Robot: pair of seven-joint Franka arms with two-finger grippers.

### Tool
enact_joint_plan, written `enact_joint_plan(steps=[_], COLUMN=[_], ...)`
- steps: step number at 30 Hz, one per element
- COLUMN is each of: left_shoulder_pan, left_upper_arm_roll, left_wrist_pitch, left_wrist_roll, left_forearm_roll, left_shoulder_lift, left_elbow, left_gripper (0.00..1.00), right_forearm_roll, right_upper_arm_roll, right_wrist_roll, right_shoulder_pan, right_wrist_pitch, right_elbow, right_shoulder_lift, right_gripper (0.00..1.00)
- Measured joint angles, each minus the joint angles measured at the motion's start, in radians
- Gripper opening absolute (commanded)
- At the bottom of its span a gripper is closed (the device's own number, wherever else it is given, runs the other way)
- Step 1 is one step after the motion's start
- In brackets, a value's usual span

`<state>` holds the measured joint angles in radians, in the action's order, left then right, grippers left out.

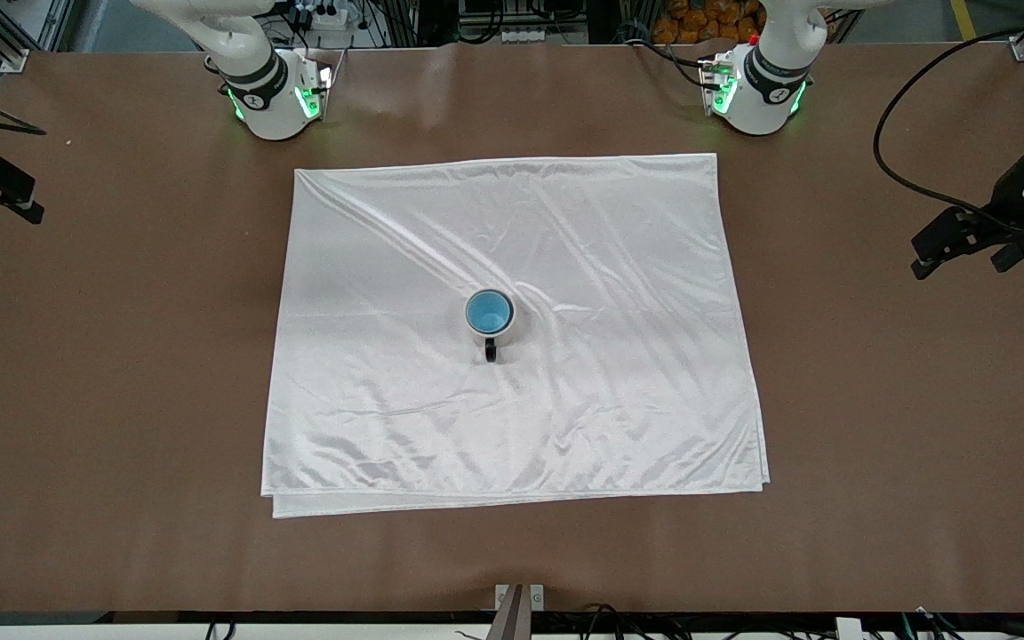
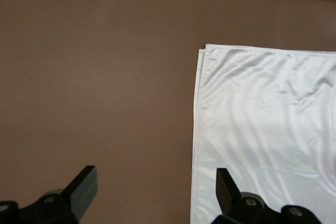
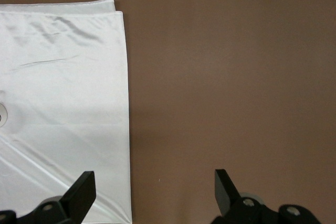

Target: Place blue cup into white mug on cloth

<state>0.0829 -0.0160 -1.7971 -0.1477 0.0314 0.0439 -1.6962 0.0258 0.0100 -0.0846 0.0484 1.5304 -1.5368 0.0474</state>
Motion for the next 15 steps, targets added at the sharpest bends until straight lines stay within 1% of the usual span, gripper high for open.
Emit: enact_joint_plan(steps=[3,10,15], left_shoulder_pan=[0.001,0.003,0.004], left_upper_arm_roll=[-0.003,-0.041,-0.046], left_wrist_pitch=[0.024,0.053,0.057], left_wrist_roll=[0.019,0.109,0.119], left_forearm_roll=[0.000,0.000,0.000], left_shoulder_lift=[0.001,0.001,0.001], left_elbow=[0.005,0.011,0.011], left_gripper=[1.00,1.00,1.00], right_forearm_roll=[0.000,0.000,0.000], right_upper_arm_roll=[0.000,0.000,0.000], right_wrist_roll=[0.000,0.000,0.000], right_shoulder_pan=[-0.001,-0.001,-0.001], right_wrist_pitch=[0.000,0.001,0.001], right_elbow=[0.000,0.000,0.000], right_shoulder_lift=[0.000,0.000,0.000], right_gripper=[1.00,1.00,1.00])
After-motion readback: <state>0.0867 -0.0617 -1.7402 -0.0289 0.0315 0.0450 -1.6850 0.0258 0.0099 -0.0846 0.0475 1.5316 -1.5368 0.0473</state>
